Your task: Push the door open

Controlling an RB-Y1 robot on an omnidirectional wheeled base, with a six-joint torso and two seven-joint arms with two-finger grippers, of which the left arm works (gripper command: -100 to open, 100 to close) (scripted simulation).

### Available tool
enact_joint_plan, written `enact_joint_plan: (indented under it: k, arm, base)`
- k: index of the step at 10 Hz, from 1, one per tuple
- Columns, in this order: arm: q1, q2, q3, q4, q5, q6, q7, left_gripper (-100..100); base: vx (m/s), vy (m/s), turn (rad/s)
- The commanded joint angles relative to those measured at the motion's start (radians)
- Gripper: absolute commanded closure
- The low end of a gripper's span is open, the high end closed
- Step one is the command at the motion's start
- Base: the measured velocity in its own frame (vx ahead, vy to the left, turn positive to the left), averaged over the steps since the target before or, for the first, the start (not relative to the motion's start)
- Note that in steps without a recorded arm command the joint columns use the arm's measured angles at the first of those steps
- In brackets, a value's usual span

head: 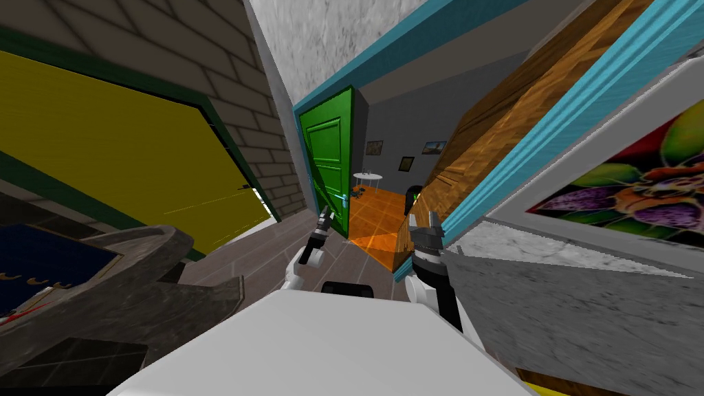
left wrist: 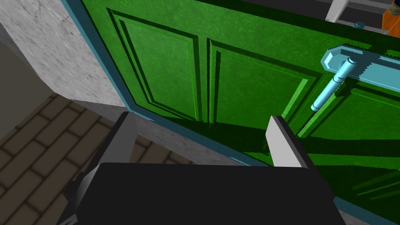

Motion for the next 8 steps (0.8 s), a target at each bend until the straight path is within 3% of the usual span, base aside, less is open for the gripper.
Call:
enact_joint_plan:
  k: [1,3,4,7,8]
  arm:
    - [-0.03,0.004,-0.003,0.048,-0.001,0.0,0.005,-100]
    - [-0.072,0.004,-0.014,0.112,-0.007,0.002,0.009,-100]
    - [-0.072,0.004,-0.014,0.117,-0.007,0.002,0.009,-100]
    - [-0.136,0.003,-0.031,0.21,-0.015,0.005,0.014,-100]
    - [-0.136,0.003,-0.031,0.221,-0.015,0.005,0.014,-100]
  base:
    - [0.039,0.05,-0.019]
    - [0.072,0.08,-0.04]
    - [0.065,0.073,-0.014]
    - [0.076,0.095,-0.031]
    - [0.058,0.068,-0.02]
